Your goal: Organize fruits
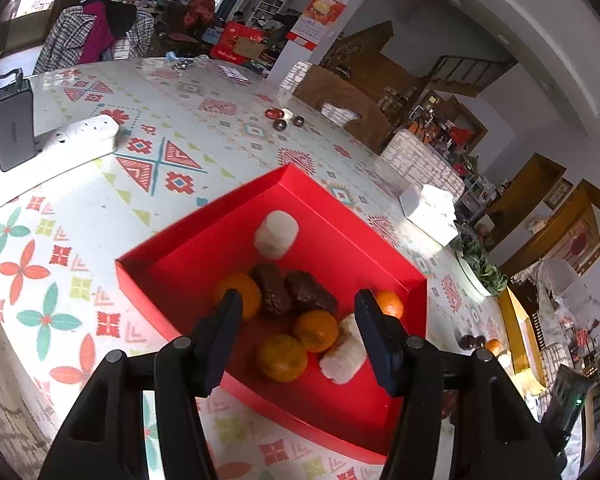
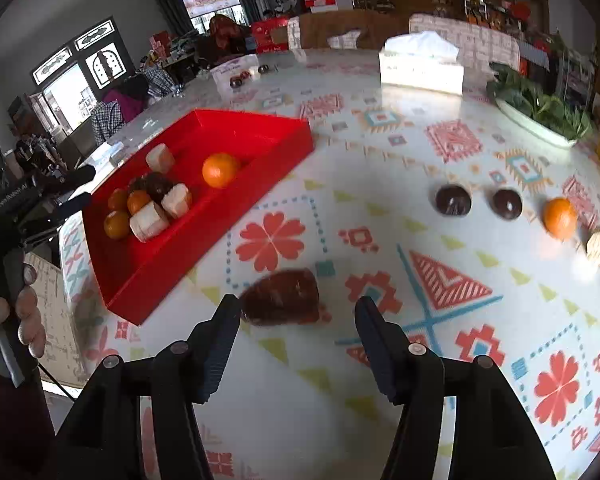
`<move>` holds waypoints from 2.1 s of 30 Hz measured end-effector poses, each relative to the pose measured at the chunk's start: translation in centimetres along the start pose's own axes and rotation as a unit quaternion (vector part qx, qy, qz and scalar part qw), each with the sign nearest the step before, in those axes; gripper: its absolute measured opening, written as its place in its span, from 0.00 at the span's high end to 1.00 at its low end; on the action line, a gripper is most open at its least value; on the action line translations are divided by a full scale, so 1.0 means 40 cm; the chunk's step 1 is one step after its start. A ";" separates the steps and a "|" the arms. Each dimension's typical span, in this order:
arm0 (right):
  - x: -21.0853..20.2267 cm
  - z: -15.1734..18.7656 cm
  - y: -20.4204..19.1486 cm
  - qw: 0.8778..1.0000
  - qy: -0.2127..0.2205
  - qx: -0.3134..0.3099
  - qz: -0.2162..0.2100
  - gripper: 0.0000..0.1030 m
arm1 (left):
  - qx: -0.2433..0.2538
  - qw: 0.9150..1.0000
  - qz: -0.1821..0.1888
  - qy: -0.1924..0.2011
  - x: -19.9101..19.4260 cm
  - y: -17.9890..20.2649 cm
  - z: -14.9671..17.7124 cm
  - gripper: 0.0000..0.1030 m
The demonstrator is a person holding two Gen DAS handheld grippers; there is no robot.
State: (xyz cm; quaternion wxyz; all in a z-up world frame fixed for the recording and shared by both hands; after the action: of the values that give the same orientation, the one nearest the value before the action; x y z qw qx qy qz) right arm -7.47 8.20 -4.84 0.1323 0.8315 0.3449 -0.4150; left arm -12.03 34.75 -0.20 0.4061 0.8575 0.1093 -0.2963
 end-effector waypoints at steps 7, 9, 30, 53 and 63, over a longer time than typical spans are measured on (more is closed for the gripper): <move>0.036 -0.029 -0.027 1.000 -0.003 -0.019 -0.002 0.37 | 0.012 1.000 0.001 -0.004 -0.002 0.028 0.020 0.44; 0.050 -0.027 -0.038 1.000 -0.011 -0.027 0.000 0.41 | 0.013 1.000 0.002 -0.002 -0.005 0.030 0.021 0.44; 0.070 -0.324 -0.158 0.994 0.061 -0.063 -0.067 0.48 | -0.012 1.000 -0.007 -0.003 0.010 -0.024 0.004 0.44; 0.149 -0.393 -0.148 0.994 0.050 -0.017 -0.091 0.41 | 0.006 1.000 -0.010 -0.013 0.018 -0.001 0.004 0.44; -0.001 -0.275 0.065 0.995 0.083 0.043 -0.044 0.40 | 0.053 0.998 -0.001 -0.020 0.003 0.106 0.062 0.44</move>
State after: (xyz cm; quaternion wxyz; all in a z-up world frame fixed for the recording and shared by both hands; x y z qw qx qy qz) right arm 0.87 11.86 1.85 0.0486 0.8522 0.3727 -0.3640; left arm -11.16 30.14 1.16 0.3618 0.8717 0.0866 -0.3190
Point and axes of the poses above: each gripper's, at about its wrist camera, not at the fingertips, and x roughly the way its jaws point, y to its right, z to its underside, the point moved 9 cm from there along x, roughly the way its jaws point, and after that the axes turned 14 degrees about -x, right-handed, at the moved point
